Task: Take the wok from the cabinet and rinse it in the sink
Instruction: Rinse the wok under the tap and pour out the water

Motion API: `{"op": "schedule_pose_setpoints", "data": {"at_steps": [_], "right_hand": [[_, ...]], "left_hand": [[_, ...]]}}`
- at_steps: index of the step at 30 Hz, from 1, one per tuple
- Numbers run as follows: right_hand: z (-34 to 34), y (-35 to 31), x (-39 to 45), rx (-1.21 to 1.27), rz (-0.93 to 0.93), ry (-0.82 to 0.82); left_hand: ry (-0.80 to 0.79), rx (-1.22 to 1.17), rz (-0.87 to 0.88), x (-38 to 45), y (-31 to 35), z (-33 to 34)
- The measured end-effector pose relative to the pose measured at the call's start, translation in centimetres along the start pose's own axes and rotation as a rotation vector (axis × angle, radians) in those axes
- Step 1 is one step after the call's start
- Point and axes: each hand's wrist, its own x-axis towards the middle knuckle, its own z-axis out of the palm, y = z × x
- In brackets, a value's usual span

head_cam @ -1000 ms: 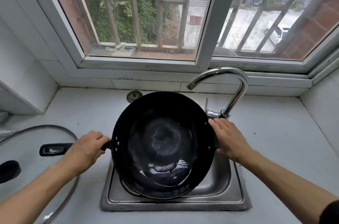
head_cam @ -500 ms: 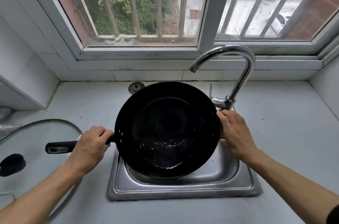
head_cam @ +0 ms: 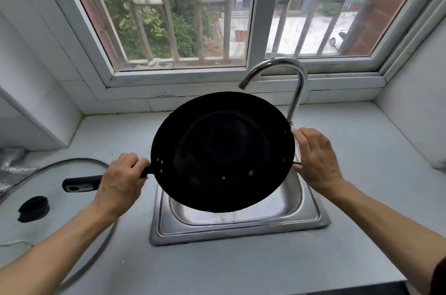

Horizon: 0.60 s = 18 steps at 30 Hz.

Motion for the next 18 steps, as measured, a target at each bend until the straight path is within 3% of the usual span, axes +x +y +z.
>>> {"op": "schedule_pose_setpoints", "data": {"at_steps": [18], "right_hand": [[-12.5,0.4,6.0,-0.077,-0.05,0.306]], "left_hand": [[0.417,0.101,0.035,3.7,2.3,-9.5]]}}
